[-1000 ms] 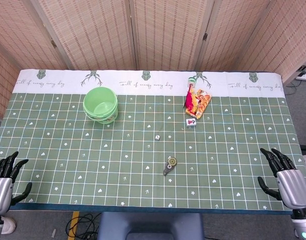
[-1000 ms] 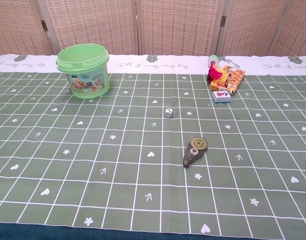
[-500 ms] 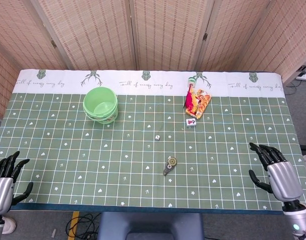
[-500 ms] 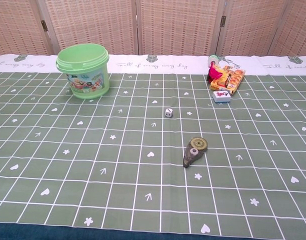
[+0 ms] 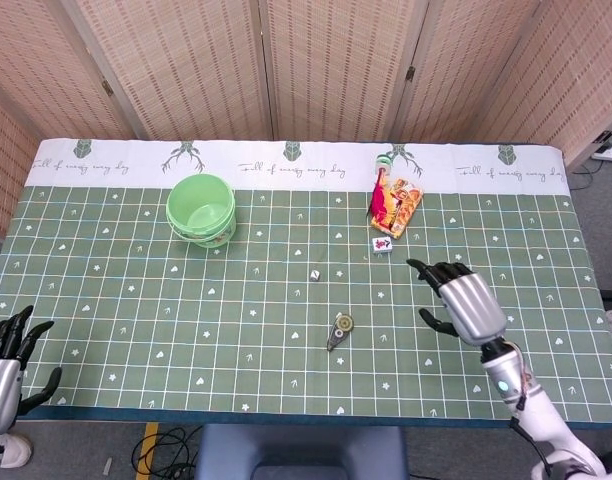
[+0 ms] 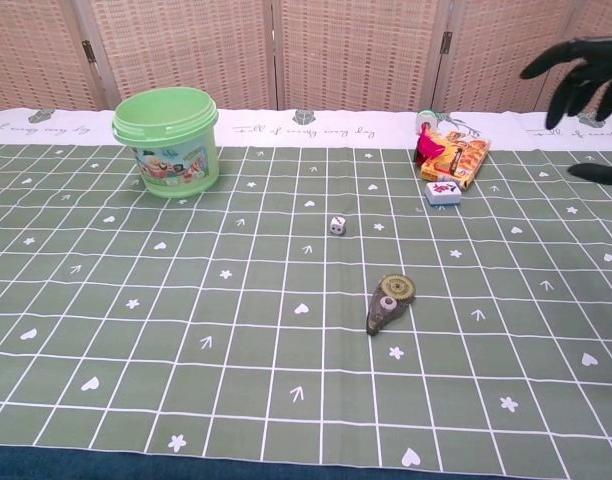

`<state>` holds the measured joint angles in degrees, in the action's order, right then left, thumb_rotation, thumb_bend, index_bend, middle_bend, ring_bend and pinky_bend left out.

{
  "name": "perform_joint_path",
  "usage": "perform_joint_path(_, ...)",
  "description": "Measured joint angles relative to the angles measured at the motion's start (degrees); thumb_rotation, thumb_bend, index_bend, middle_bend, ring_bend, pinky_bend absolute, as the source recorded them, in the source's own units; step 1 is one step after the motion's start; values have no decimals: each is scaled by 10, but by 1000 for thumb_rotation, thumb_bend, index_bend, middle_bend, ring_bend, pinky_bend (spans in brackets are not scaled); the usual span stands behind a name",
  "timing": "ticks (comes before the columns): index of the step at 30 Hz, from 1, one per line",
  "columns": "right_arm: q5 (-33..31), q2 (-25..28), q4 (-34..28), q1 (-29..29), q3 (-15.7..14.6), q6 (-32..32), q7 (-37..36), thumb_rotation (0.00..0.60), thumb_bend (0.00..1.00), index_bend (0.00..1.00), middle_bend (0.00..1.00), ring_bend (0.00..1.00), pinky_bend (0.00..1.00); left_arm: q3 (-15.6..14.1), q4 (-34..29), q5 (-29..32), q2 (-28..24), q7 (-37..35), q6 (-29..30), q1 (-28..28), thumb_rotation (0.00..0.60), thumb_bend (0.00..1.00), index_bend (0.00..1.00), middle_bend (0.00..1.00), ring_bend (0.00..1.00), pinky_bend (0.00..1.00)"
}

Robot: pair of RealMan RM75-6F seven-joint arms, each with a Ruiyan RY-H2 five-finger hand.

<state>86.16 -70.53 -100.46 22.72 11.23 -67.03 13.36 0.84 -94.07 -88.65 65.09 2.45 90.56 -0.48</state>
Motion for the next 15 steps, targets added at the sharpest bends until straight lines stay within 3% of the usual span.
perform_joint_path(5, -75, -66, 21, 73, 31, 66, 75, 600, 132, 227, 565, 581, 581, 0, 2, 3, -5, -5, 8, 7, 600, 386, 201, 17, 25, 92)
perform_joint_path(10, -142, -116, 62, 132, 48, 107, 144, 600, 135, 242, 768, 794, 803, -2, 3, 4, -9, -10, 12, 12, 600, 386, 201, 17, 25, 92)
perform_joint_path(15, -212, -169, 113, 181, 58, 130, 229, 600, 193, 255, 870, 905, 898, -1, 3, 6, -11, -12, 16, 16, 600, 386, 201, 17, 25, 92)
